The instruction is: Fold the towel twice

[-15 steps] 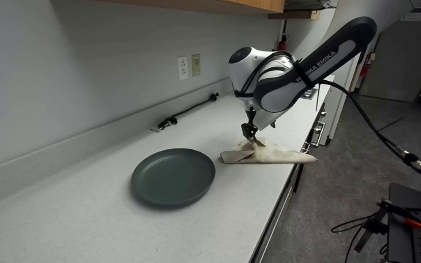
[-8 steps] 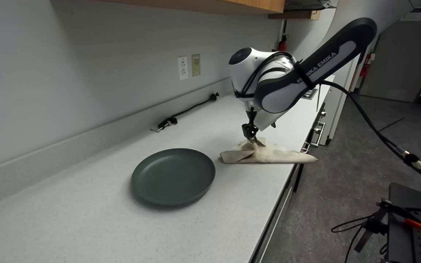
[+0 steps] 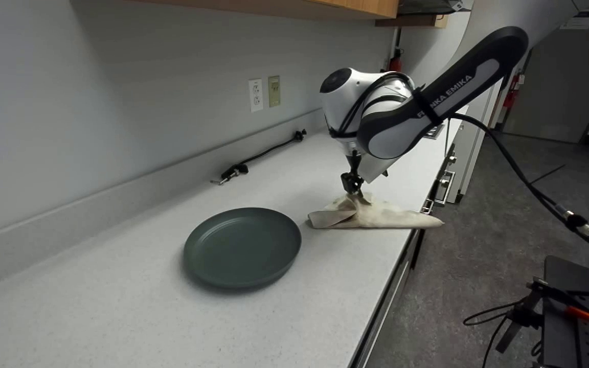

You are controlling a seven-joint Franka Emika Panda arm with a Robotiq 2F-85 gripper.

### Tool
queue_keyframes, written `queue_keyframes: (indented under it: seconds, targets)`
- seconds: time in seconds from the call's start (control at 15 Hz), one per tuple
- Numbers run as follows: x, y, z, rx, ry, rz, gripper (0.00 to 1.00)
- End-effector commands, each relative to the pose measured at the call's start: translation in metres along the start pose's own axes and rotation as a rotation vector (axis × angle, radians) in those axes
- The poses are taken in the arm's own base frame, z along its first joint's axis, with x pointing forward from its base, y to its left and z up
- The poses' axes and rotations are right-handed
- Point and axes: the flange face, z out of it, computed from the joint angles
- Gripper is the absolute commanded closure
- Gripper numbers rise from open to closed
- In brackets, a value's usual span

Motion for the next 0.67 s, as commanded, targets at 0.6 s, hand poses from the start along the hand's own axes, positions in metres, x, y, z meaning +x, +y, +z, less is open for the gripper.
queue_keyframes:
  seconds: [0.6]
  targets:
    - [-0.028,-0.027,-0.001,0.005,-0.085,-0.057,0.0]
